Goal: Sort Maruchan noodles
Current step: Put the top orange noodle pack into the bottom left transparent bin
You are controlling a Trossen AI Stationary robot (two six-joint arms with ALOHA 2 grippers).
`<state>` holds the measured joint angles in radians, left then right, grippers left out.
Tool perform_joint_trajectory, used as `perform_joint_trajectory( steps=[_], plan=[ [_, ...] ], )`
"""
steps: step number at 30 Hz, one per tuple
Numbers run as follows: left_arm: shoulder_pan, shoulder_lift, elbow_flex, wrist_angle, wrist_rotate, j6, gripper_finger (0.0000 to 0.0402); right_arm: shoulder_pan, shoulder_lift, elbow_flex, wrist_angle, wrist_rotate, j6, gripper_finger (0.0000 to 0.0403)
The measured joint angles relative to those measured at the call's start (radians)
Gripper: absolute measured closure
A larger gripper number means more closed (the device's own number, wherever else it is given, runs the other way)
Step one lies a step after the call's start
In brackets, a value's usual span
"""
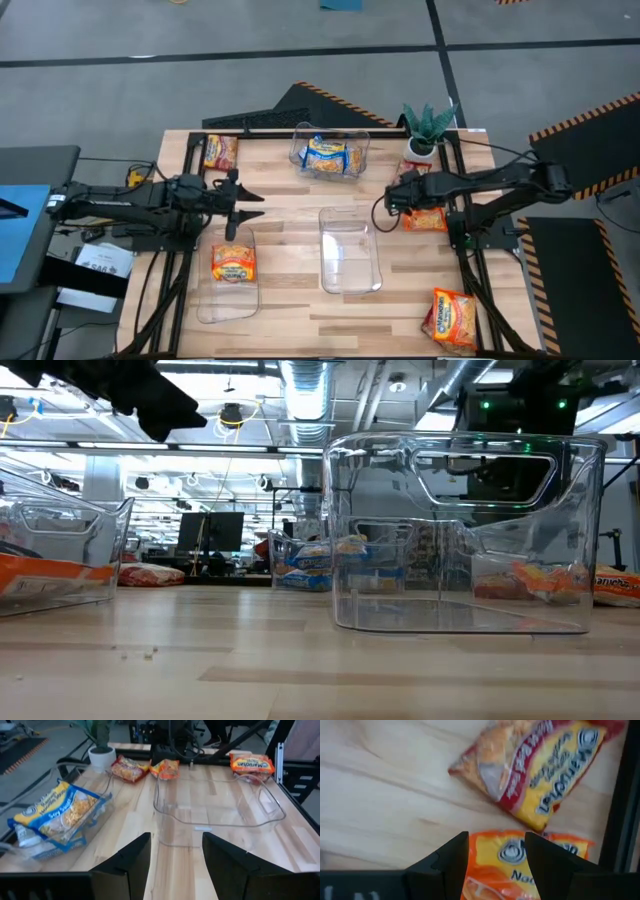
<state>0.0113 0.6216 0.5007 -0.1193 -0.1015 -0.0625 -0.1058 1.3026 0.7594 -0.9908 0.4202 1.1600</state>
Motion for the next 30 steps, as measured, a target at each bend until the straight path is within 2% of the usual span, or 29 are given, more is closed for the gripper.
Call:
perform_joint_trajectory(
  steps=[16, 20, 25, 30],
  plan=[
    [0.000, 0.000, 0.000, -0.001, -0.003, -0.014, 0.0235, 0.006, 0.301, 0.002, 0.001, 0.000, -0.006, 0.0195],
    [0.000, 0.000, 0.000, -0.003, -0.004, -0.013, 0.0235, 0.028, 0.335, 0.002, 0.002, -0.003, -0.013, 0.0248],
    [0.000, 0.000, 0.000, -0.003, -0.004, -0.013, 0.0235, 0.074, 0.334, 0.002, -0.012, -0.002, -0.038, 0.0376],
    [0.000, 0.000, 0.000, -0.003, -0.017, -0.013, 0.0235, 0.127, 0.283, 0.034, -0.093, -0.012, -0.031, 0.0390]
  ],
)
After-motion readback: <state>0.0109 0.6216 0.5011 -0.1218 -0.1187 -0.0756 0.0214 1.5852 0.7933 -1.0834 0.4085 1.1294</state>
